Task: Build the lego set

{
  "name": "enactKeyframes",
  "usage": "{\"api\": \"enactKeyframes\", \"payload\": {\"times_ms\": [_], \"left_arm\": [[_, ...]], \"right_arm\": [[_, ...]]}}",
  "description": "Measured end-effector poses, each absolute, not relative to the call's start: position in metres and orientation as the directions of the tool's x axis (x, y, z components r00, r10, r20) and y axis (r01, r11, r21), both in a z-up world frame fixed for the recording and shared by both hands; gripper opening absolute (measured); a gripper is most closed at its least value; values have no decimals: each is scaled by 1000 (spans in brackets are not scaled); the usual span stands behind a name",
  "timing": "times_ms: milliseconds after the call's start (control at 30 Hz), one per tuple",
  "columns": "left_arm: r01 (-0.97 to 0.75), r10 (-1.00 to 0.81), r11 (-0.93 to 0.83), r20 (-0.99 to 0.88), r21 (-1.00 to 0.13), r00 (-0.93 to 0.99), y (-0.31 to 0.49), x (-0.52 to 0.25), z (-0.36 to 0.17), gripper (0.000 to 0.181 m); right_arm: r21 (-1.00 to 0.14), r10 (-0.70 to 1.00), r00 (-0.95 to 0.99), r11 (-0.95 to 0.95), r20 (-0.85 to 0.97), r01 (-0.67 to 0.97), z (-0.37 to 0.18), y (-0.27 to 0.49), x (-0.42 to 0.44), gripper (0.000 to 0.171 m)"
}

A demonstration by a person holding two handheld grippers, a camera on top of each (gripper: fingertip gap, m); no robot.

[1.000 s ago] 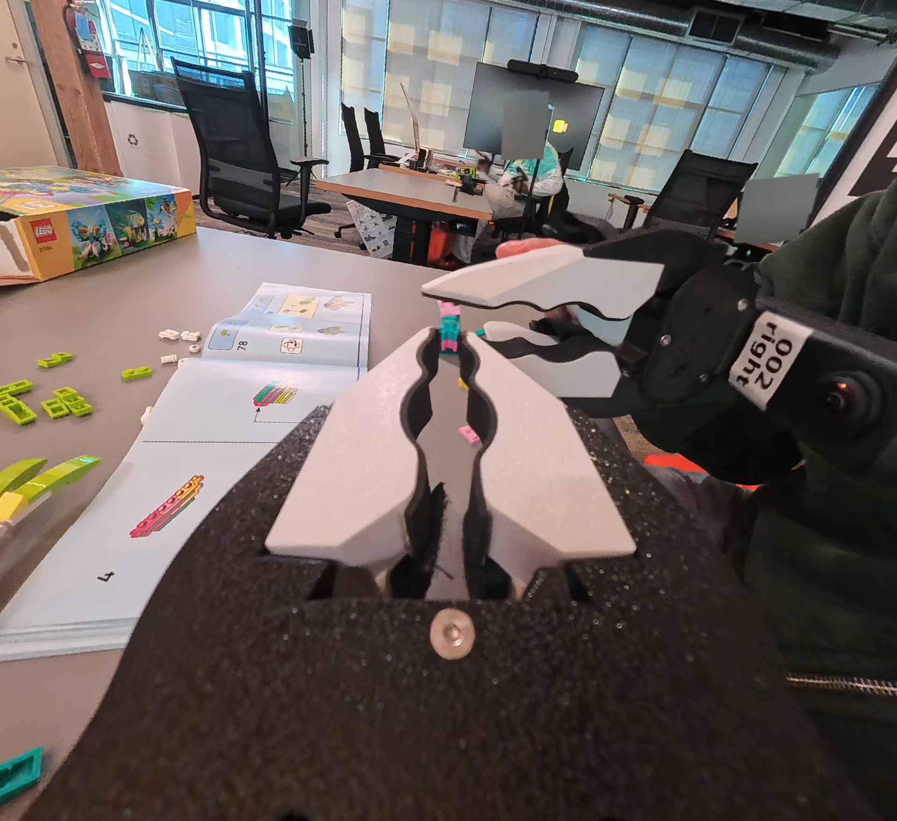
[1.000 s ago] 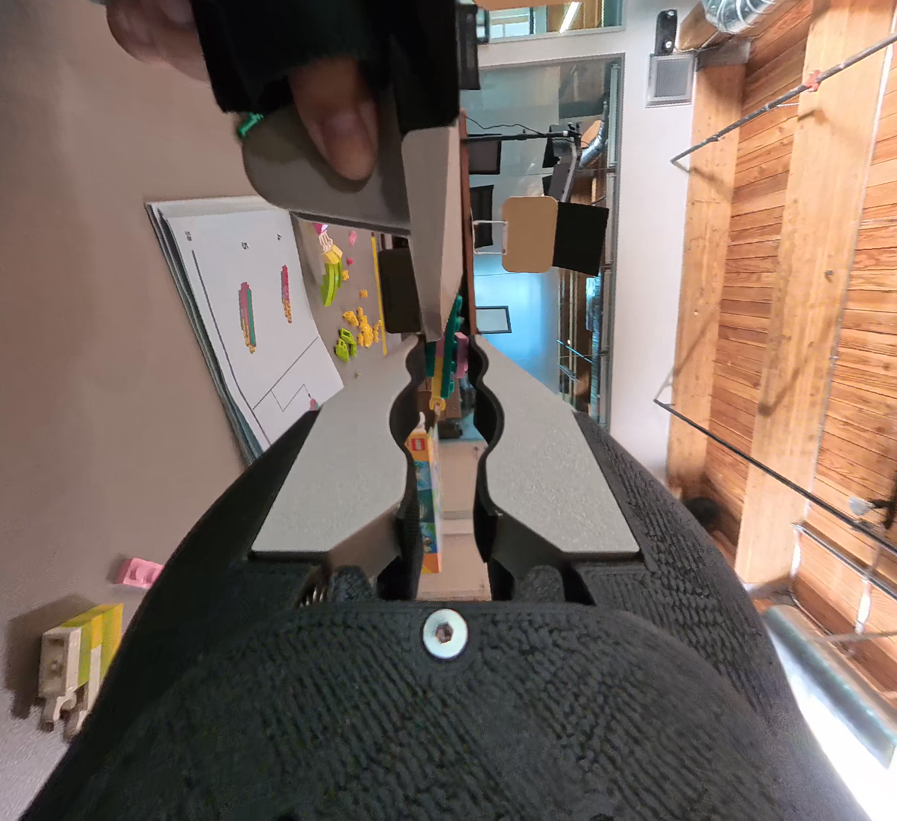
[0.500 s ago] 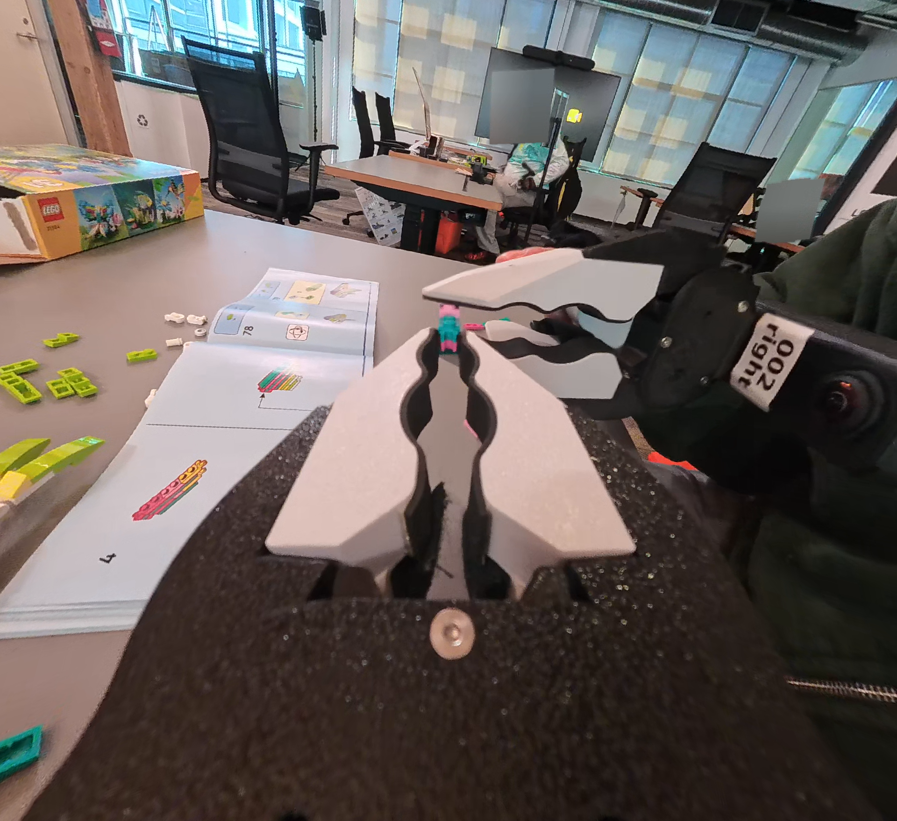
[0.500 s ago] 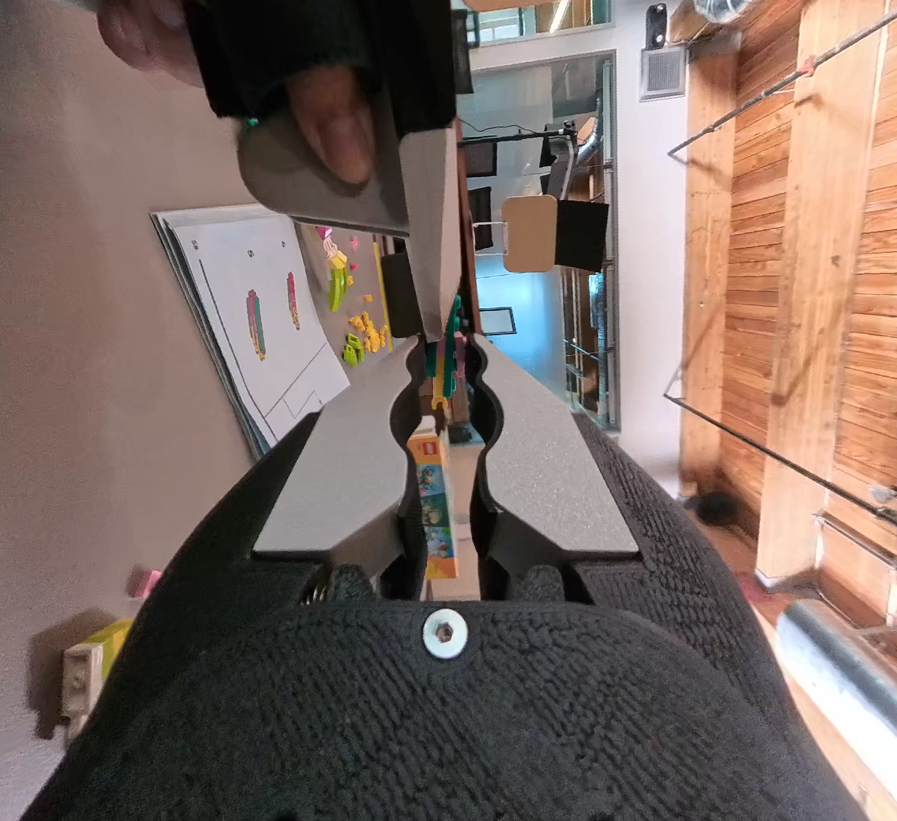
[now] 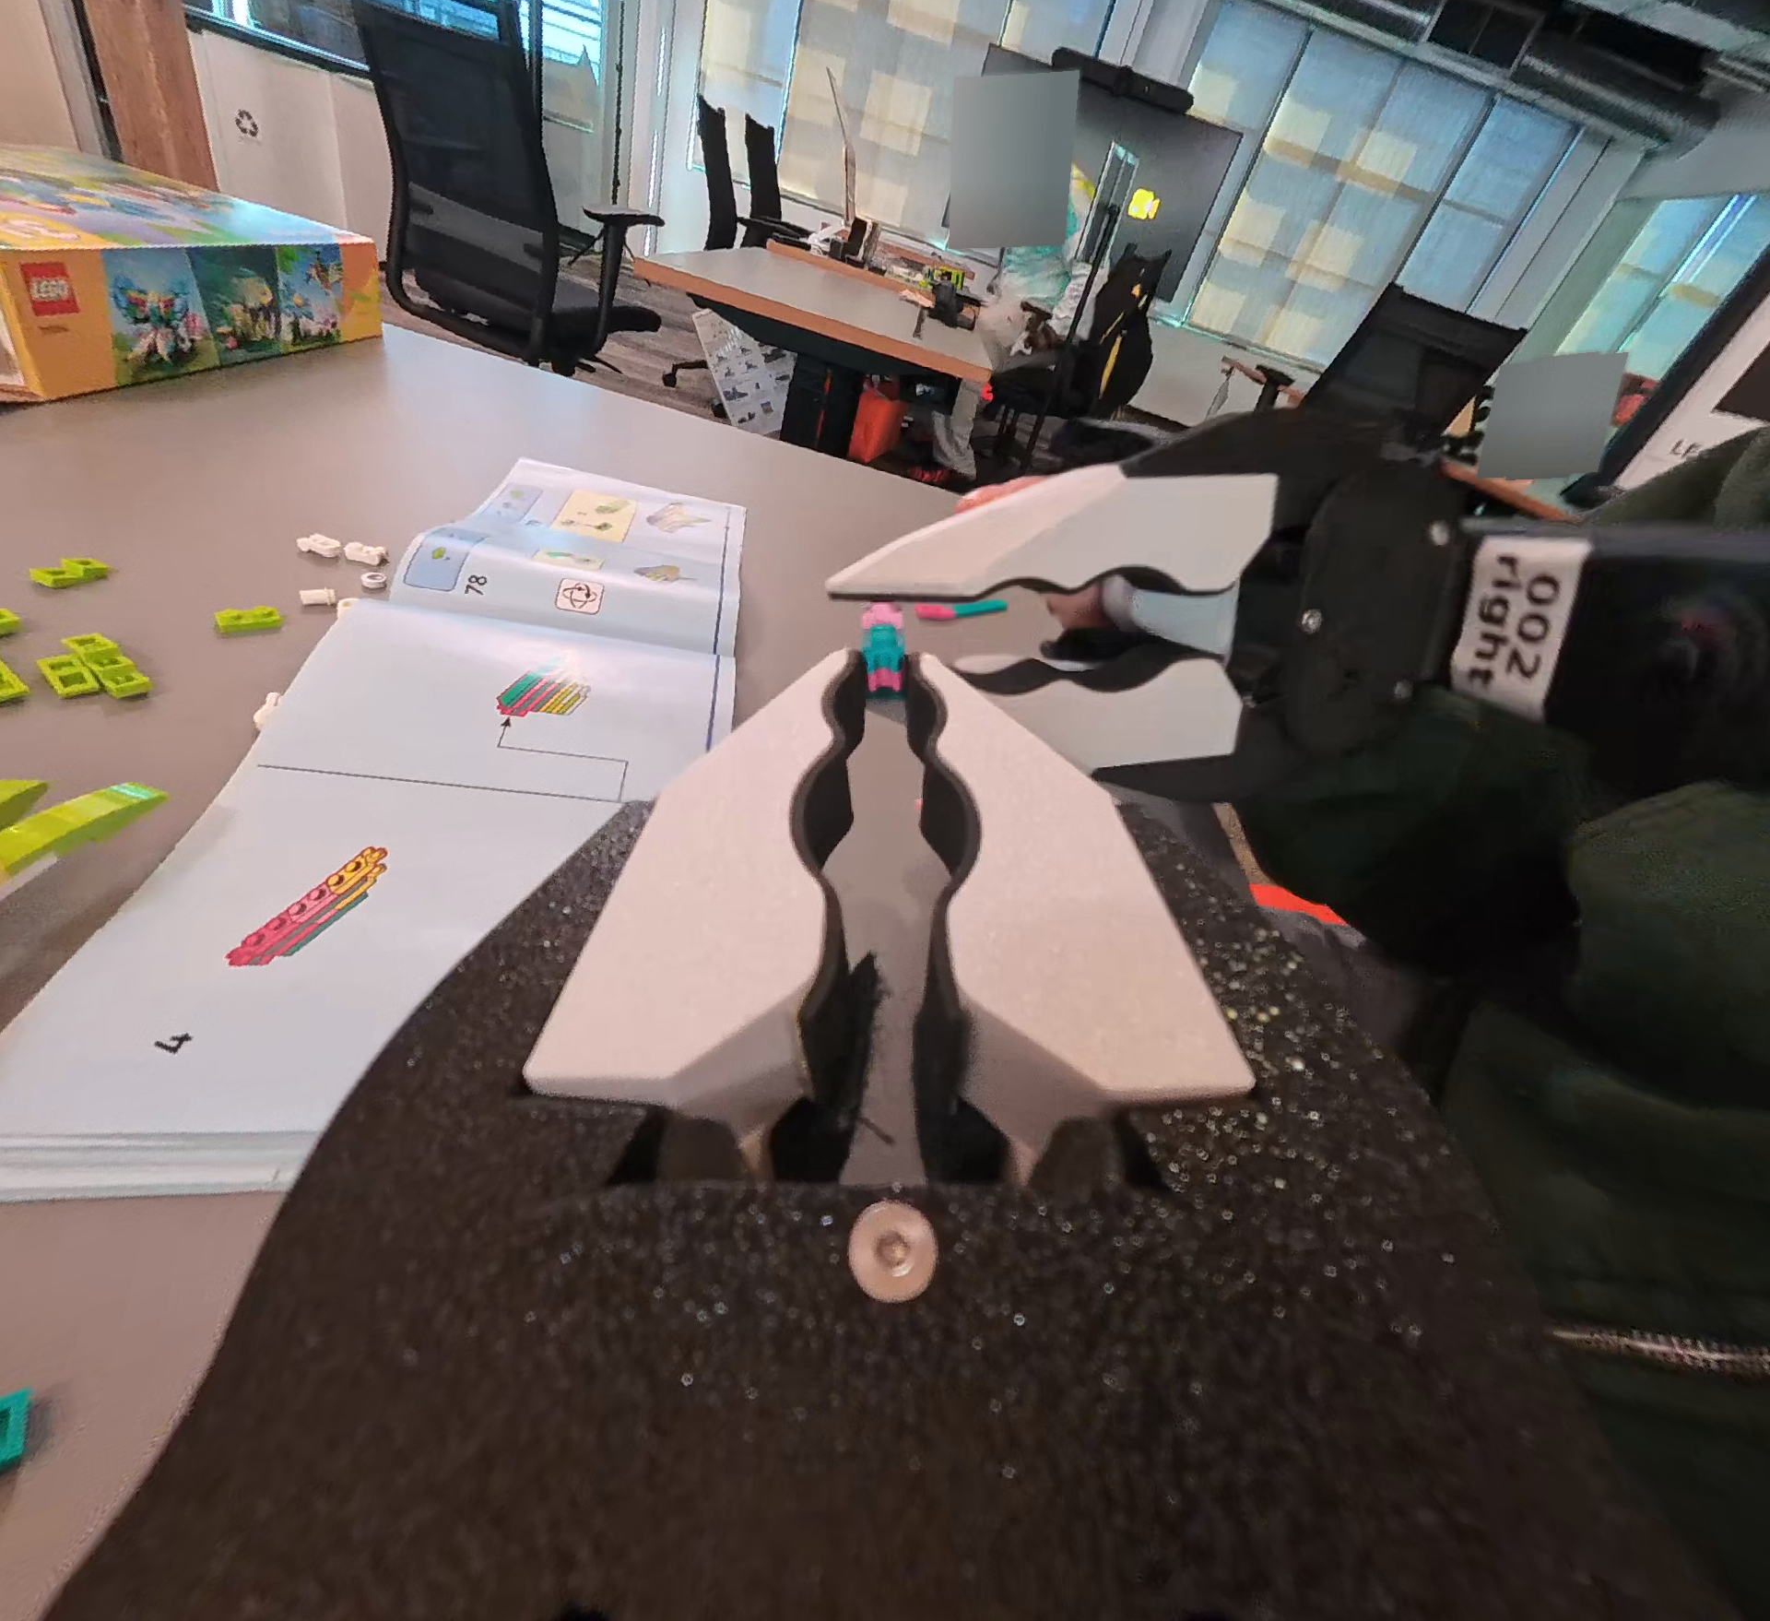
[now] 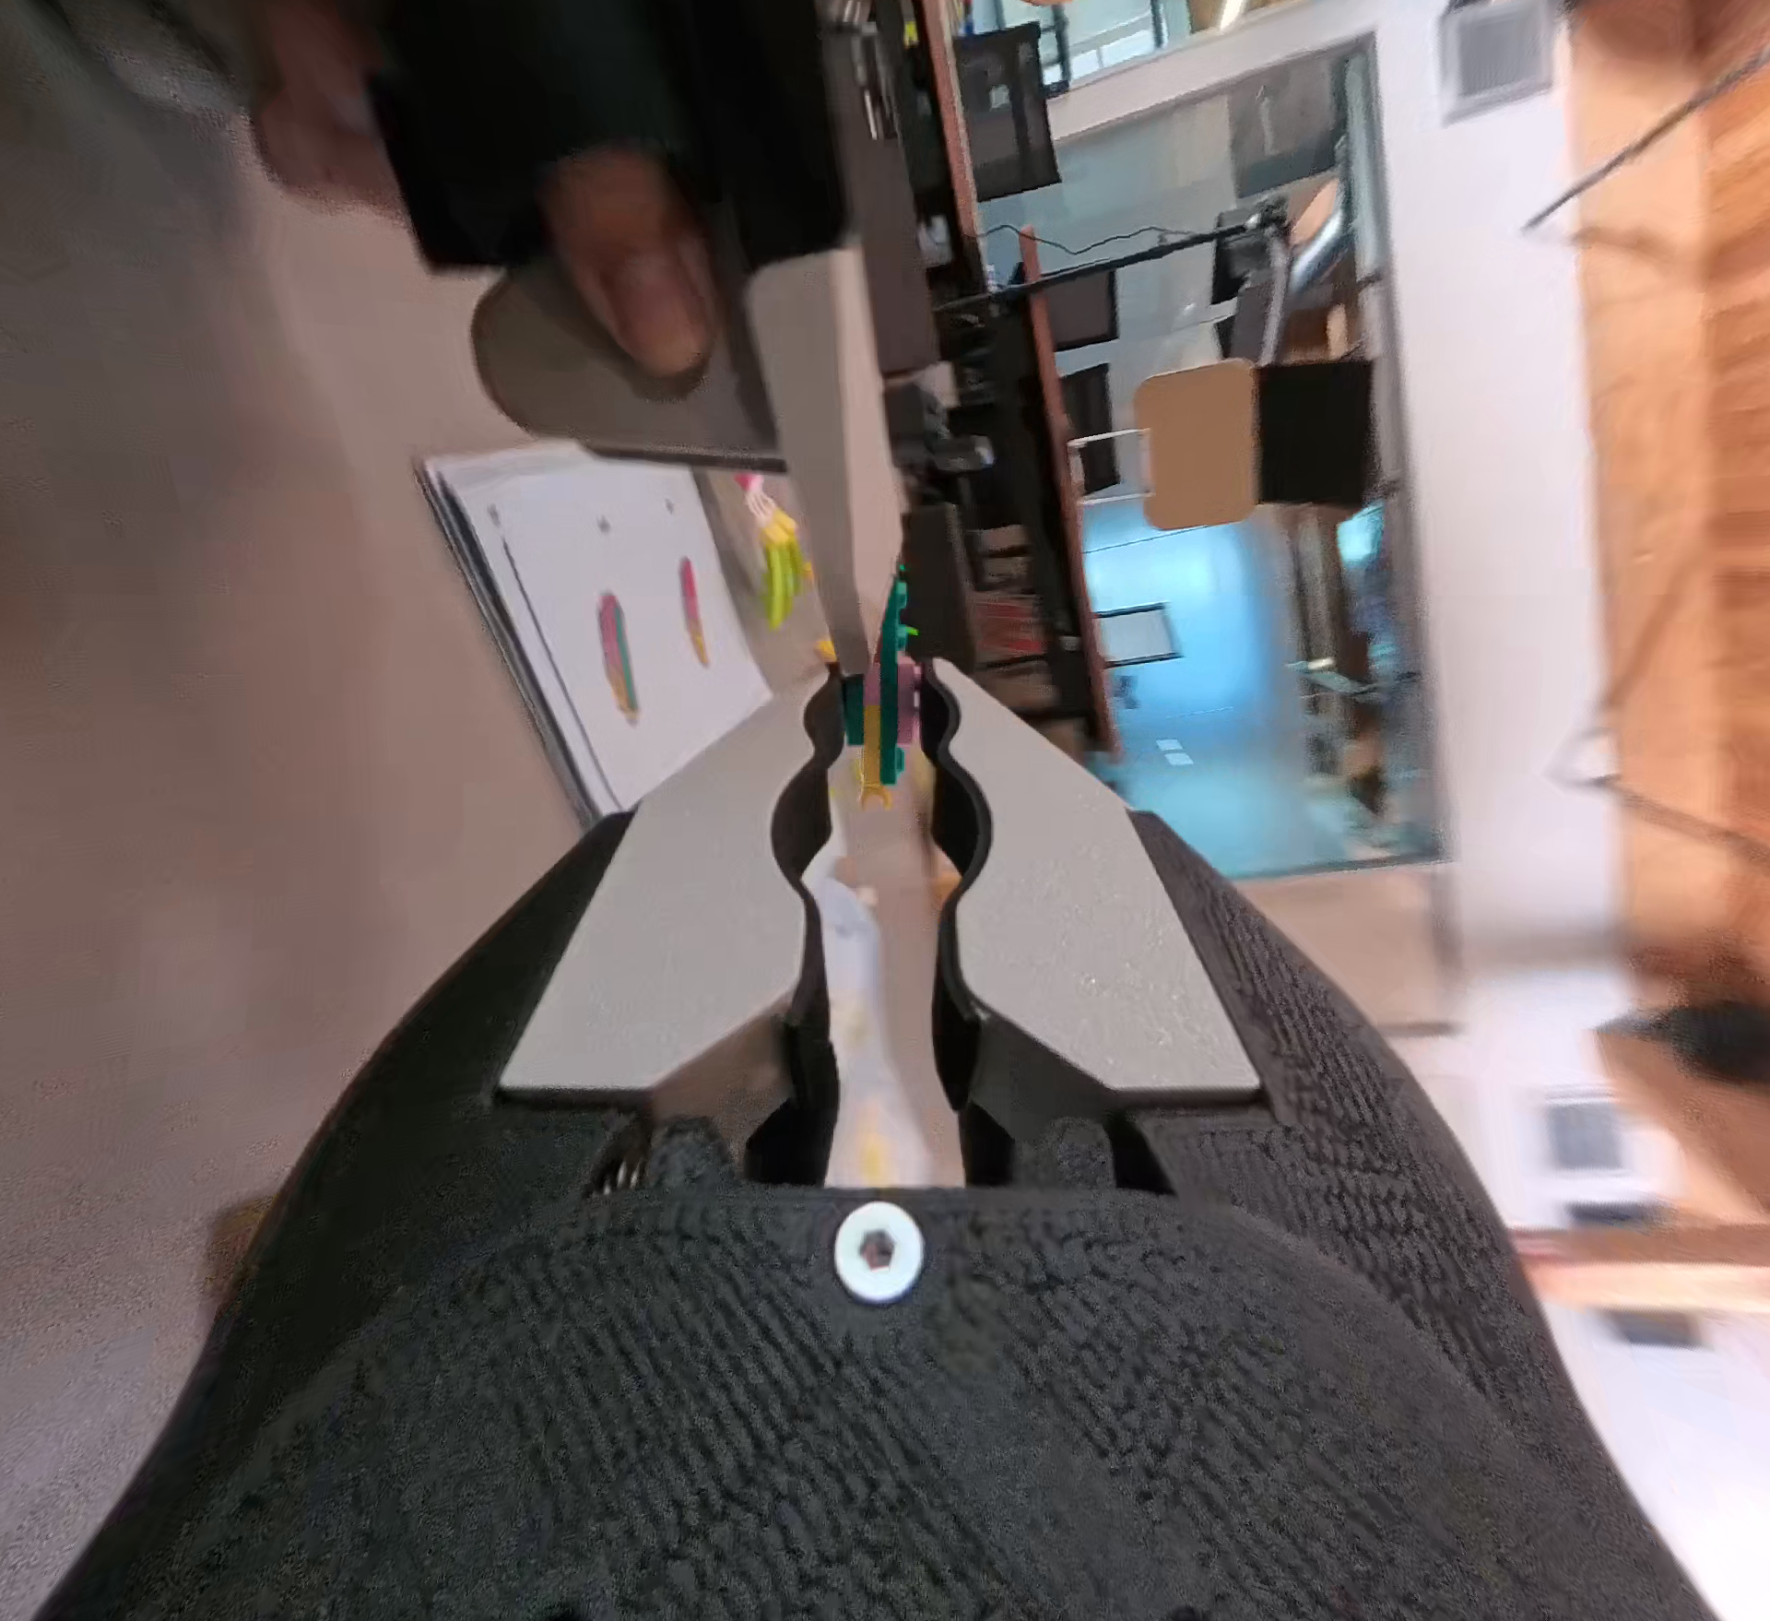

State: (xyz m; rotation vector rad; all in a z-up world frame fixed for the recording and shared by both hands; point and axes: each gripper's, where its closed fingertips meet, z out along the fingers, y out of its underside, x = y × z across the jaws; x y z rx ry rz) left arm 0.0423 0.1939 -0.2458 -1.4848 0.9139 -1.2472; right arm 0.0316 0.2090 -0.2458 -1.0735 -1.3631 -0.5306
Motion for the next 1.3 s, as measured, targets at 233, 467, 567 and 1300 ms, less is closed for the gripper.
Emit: {"api": "enactKeyframes", "payload": {"times_ms": [233,467,567,1300], "left_arm": [[58,-941,-261,267,-964,210,199,37,-243,6],[-45,-1000,11,-12,-999,22,149,59,-241,6],[-71,-997,64,-61,-995,-44,135,65,-247,6],[-84,-1000,22,-22,-996,0,147,61,-251,6]], "right_arm": [[-660,412,522,359,747,660,-214,211,89,56],[-816,334,753,102,566,569,-221,221,248,46],[-910,436,829,-53,349,411,-244,221,285,44],[-746,772,631,-465,-78,477,-320,161,278,20]]}}
